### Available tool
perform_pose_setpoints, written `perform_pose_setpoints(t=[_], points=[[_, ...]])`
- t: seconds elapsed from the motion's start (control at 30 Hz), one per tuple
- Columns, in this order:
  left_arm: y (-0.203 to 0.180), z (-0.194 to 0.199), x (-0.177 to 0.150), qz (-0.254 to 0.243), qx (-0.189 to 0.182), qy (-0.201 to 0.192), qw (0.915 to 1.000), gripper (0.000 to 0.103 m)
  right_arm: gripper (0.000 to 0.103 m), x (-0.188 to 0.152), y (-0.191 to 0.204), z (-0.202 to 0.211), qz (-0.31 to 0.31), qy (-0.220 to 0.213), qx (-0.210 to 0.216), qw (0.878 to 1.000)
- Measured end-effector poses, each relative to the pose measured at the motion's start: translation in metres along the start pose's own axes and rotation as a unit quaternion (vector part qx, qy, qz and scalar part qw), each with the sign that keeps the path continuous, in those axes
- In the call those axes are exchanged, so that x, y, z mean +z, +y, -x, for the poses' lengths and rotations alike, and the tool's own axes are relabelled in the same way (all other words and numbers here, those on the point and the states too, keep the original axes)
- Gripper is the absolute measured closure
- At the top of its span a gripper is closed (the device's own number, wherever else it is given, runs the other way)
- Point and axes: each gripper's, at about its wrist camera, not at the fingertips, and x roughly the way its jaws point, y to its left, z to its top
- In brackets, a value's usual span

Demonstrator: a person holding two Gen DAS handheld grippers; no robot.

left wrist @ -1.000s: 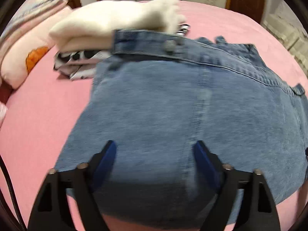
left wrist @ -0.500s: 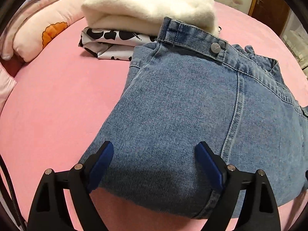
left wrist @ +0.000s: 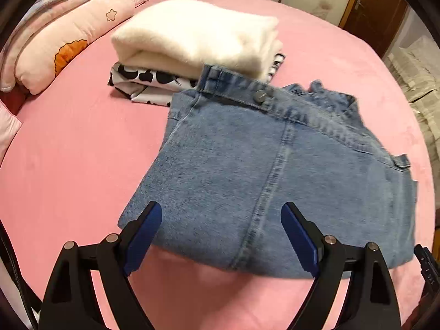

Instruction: Fold large clothes

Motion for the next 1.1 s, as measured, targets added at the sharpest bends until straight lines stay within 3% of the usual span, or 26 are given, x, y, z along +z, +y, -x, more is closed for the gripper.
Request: perform_pose_setpoints(t=[0.27,0.37,0.5,0.57,0.83,1.1], points=[[0.002,0.031,-0.015,0.013,-0.039,-0.003,0.9991,0.015,0.042,-0.001,0.032,0.027,0.022,-0.024,0.028,0.999],[0.011,0.032,-0.029,0.034,-0.081,0.005,0.9961,0.015,0.042,-0.006,0.050,0.032,0.039,-0.032,0.038,0.998],[0.032,0.016,-0.052,0.098,-0.177,0.021,0.9790,0.015,0.042,-0.015,0.077,0.030,0.067,-0.043,0.053,0.995],[0.039,0.005,-0.060,0.118,-0.200,0.021,0.9725,0.015,0.042,-0.020,0.092,0.026,0.085,-0.047,0.063,0.993],[0.065,-0.060,-0.088,0.187,-0.254,-0.001,0.9491,0.016,0.042,-0.035,0.137,-0.002,0.116,-0.050,0.108,0.986],[0.069,-0.097,-0.068,0.170,-0.266,-0.071,0.9462,0.016,0.042,-0.038,0.155,-0.022,0.118,-0.061,0.127,0.983]])
